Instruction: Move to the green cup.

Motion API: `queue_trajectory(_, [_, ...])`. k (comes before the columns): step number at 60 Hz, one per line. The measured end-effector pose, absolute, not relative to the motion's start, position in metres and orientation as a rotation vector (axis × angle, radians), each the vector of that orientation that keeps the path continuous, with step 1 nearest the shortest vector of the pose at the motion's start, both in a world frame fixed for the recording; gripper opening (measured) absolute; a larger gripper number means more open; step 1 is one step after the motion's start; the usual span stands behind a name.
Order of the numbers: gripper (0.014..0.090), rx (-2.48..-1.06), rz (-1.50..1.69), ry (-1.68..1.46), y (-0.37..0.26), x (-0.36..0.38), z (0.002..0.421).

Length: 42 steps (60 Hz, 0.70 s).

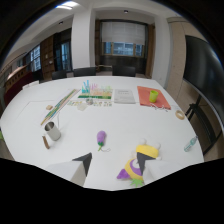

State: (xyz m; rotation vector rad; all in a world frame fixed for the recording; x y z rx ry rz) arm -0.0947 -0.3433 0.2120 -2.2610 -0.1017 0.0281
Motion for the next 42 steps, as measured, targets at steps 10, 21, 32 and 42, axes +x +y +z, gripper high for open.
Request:
queue_trajectory(10, [0.0853,-2.231,0.01,-0.118,-0.343,-0.093,0.215])
queue_trajectory(21, [0.0854,-2.212,-0.016,-0.13,-0.35,-0.072,0.21])
queue_trajectory(32, [0.0855,-2.193,-0.106,-0.067,-0.348,-0.007,0.205])
queue_trajectory(42, [0.0856,-2.171,-0.173,0.002,-0.301,0.061,0.204])
